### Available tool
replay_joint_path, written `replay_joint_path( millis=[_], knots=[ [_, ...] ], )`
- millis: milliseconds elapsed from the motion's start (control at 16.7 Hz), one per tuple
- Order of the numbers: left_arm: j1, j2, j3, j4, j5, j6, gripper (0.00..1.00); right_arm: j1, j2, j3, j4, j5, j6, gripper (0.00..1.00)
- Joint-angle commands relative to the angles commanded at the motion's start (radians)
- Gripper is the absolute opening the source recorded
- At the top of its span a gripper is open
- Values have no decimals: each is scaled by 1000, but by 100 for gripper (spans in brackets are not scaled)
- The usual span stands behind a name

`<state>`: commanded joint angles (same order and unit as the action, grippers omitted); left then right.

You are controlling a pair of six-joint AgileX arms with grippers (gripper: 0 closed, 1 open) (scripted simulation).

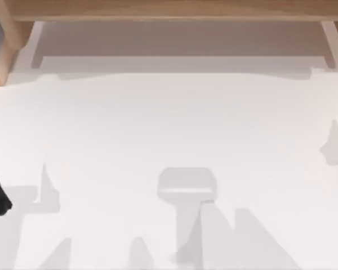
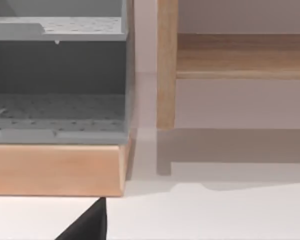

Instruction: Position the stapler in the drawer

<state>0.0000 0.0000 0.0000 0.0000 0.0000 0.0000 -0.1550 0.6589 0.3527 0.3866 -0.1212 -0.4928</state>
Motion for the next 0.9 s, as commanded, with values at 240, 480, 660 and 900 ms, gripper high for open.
replay_joint_path(
  millis=[240,480,660,900],
  knots=[
    [0,0,0,0,0,0,100,-80,446,204,225,-87,-294,100],
    [0,0,0,0,0,0,100,-160,898,405,446,-172,-581,100],
    [0,0,0,0,0,0,100,-215,1201,539,593,-227,-773,100],
    [0,0,0,0,0,0,100,-273,1500,676,743,-278,-966,100]
  ],
)
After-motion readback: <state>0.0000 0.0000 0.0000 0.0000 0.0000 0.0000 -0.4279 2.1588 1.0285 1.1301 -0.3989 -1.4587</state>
